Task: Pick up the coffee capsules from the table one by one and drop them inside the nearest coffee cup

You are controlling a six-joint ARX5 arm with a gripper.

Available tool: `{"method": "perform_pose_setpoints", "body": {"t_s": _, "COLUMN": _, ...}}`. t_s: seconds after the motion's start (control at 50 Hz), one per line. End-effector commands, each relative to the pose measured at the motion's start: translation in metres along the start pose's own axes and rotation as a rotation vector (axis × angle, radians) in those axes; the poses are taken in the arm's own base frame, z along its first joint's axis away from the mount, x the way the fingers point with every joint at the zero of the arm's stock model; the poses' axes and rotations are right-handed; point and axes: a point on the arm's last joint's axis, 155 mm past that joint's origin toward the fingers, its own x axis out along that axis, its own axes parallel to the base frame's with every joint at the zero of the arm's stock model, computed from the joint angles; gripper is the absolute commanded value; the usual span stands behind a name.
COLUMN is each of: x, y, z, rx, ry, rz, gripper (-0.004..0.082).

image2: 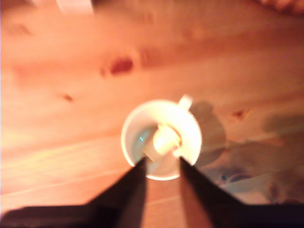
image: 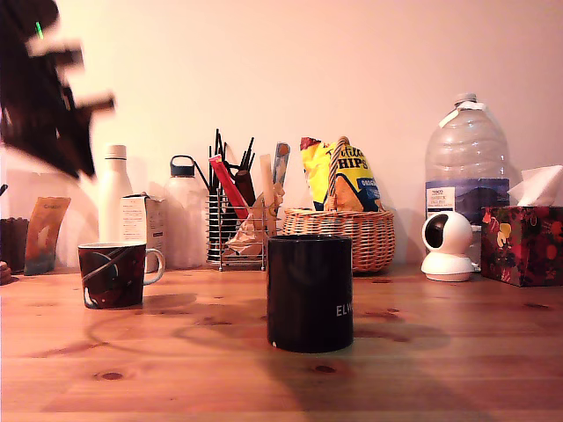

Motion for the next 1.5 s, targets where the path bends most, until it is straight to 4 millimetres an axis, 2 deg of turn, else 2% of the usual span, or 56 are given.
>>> {"method": "perform_pose_setpoints", "body": {"t_s": 0.0, "x": -0.009, "y": -0.002, "z": 0.005, "rx": 0.011, "ry": -0.023, "rz": 0.001, "gripper": -0.0019}}
{"method": "perform_pose_setpoints", "body": {"t_s": 0.1, "x": -0.024, "y": -0.005, "z": 0.011, "rx": 0.016, "ry": -0.06, "rz": 0.001, "gripper": -0.0019}}
{"method": "perform_pose_setpoints", "body": {"t_s": 0.22, "x": -0.038, "y": -0.009, "z": 0.006, "rx": 0.025, "ry": -0.097, "rz": -0.002, "gripper": -0.0019}}
{"method": "perform_pose_setpoints", "body": {"t_s": 0.44, "x": -0.057, "y": -0.013, "z": -0.026, "rx": 0.028, "ry": -0.191, "rz": 0.003, "gripper": -0.0019}}
{"method": "perform_pose_setpoints", "body": {"t_s": 0.86, "x": -0.073, "y": -0.016, "z": -0.099, "rx": 0.01, "ry": -0.363, "rz": -0.005, "gripper": -0.0016}}
{"method": "perform_pose_setpoints", "body": {"t_s": 1.02, "x": -0.083, "y": -0.017, "z": -0.122, "rx": 0.009, "ry": -0.419, "rz": -0.009, "gripper": -0.0016}}
{"method": "perform_pose_setpoints", "body": {"t_s": 1.28, "x": -0.106, "y": -0.021, "z": -0.144, "rx": -0.024, "ry": -0.488, "rz": -0.022, "gripper": -0.0013}}
{"method": "perform_pose_setpoints", "body": {"t_s": 1.48, "x": -0.134, "y": -0.024, "z": -0.149, "rx": -0.012, "ry": -0.551, "rz": -0.02, "gripper": -0.0011}}
